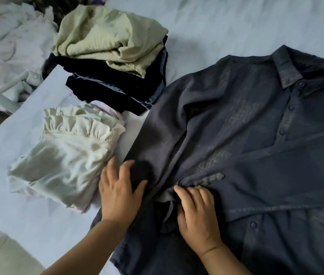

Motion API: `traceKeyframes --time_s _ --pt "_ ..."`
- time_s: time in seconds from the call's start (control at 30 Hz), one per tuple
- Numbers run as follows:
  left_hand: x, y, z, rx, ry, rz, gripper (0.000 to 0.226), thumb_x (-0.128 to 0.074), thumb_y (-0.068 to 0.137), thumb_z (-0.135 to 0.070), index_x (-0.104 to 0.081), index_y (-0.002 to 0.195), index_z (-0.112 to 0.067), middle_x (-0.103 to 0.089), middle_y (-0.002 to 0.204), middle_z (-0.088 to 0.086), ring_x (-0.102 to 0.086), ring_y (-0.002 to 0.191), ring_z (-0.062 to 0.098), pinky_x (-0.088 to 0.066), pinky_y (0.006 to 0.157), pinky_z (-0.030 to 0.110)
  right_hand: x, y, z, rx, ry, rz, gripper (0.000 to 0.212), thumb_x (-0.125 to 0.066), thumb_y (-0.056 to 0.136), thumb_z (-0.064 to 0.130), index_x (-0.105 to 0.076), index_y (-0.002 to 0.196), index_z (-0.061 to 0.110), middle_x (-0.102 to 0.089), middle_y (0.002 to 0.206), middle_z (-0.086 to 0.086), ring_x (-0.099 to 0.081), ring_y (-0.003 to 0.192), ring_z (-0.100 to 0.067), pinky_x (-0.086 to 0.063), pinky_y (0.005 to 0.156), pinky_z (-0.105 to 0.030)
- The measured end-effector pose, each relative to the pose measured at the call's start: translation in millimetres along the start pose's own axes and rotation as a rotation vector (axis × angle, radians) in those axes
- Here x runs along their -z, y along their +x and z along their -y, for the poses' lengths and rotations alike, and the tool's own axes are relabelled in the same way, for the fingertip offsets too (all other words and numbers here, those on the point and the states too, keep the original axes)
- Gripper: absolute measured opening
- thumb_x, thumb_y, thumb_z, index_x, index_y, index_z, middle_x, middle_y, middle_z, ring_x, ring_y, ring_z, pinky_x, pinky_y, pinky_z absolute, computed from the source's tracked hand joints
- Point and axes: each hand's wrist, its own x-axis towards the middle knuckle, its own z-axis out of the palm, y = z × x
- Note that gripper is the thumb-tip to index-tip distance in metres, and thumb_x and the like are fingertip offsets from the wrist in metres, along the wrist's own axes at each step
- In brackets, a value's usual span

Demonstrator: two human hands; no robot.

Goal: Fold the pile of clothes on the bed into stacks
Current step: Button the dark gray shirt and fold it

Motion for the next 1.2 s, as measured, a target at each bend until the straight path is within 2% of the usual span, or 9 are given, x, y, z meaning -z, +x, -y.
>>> traceKeyframes --time_s 0.1,0.3,0.47,0.63,0.7,0.83,0.9,1.1,1.2 --pt "12.5 -4.2 -4.5 0.237 -0.047 0.108 0.065 -0.064 0.086 -0.027 -0.033 0.142 -0.024 -0.047 0.135 0.012 -0.047 0.118 0.035 -0.042 0.087 0.041 5.9 -7.2 4.4 -0.022 0.041 0.057 0.048 -0.044 0.077 0.016 -0.050 0.124 0.012 -0.061 0.105 -0.008 -0.045 0.102 -0.026 -0.032 0.102 -0.040" --pt "69.2 10.0 -41.7 0.089 -0.169 -0.068 0.028 -0.057 0.089 -0.015 -0.064 0.116 -0.020 -0.068 0.108 0.007 -0.060 0.100 0.031 -0.042 0.073 0.033 42.5 -25.7 2.5 -0.106 0.127 0.076 0.040 -0.023 0.100 0.034 -0.047 0.126 0.016 -0.050 0.120 -0.001 -0.047 0.107 -0.020 -0.034 0.098 -0.036" --pt "120.6 13.8 -100.3 -0.062 -0.277 -0.119 0.022 -0.056 0.088 -0.015 -0.067 0.106 -0.019 -0.068 0.101 0.007 -0.059 0.097 0.030 -0.045 0.075 0.034 81.6 -40.0 -1.9 -0.219 0.062 -0.043 0.045 -0.018 0.100 0.040 -0.051 0.119 0.016 -0.061 0.110 -0.008 -0.050 0.097 -0.021 -0.038 0.088 -0.030" --pt "120.4 -24.6 -175.3 -0.246 -0.352 0.025 0.028 -0.058 0.089 -0.022 -0.064 0.115 -0.017 -0.068 0.108 0.005 -0.060 0.102 0.023 -0.042 0.084 0.027 123.6 -56.9 -17.6 -0.297 -0.031 -0.152 0.040 -0.027 0.098 0.035 -0.057 0.110 0.011 -0.066 0.102 -0.015 -0.055 0.093 -0.024 -0.044 0.081 -0.033" --pt "104.4 -50.2 -197.8 -0.389 -0.418 0.230 0.038 -0.058 0.091 -0.026 -0.056 0.128 -0.019 -0.066 0.112 0.004 -0.060 0.105 0.020 -0.044 0.086 0.025 141.1 -70.2 -30.4 -0.383 -0.087 -0.117 0.038 -0.040 0.082 0.028 -0.063 0.104 0.008 -0.066 0.099 -0.017 -0.063 0.084 -0.030 -0.054 0.071 -0.034" --pt "70.0 -77.2 -206.2 -0.679 -0.148 0.590 0.048 -0.036 0.090 -0.045 -0.052 0.132 -0.028 -0.061 0.120 0.000 -0.055 0.110 0.020 -0.045 0.087 0.031 170.4 -101.8 -55.4 -0.567 -0.154 -0.109 0.044 -0.038 0.071 0.026 -0.071 0.091 0.004 -0.065 0.096 -0.016 -0.061 0.081 -0.027 -0.051 0.070 -0.034" --pt "58.6 -73.9 -200.4 -0.682 -0.025 0.616 0.063 -0.020 0.079 -0.054 -0.059 0.121 -0.028 -0.060 0.121 -0.002 -0.054 0.111 0.020 -0.045 0.086 0.032 181.5 -112.7 -64.0 -0.624 -0.178 -0.122 0.043 -0.037 0.072 0.024 -0.071 0.090 0.005 -0.064 0.095 -0.015 -0.063 0.078 -0.030 -0.052 0.067 -0.034" --pt "30.6 -25.7 -175.2 -0.620 0.231 0.609 0.034 -0.041 0.095 -0.031 -0.056 0.125 -0.028 -0.051 0.131 -0.004 -0.050 0.118 0.019 -0.045 0.090 0.031 183.4 -102.1 -62.1 -0.584 -0.170 0.004 0.035 -0.047 0.078 0.036 -0.071 0.092 0.014 -0.066 0.094 -0.005 -0.068 0.075 -0.023 -0.055 0.058 -0.031" --pt "14.1 -2.3 -172.4 -0.584 0.223 0.589 0.032 -0.044 0.097 -0.028 -0.057 0.126 -0.026 -0.047 0.135 -0.003 -0.046 0.122 0.018 -0.041 0.098 0.031 167.8 -85.6 -44.2 -0.475 -0.090 0.083 0.051 -0.049 0.071 0.055 -0.069 0.100 0.018 -0.066 0.097 -0.003 -0.065 0.079 -0.022 -0.054 0.060 -0.031"
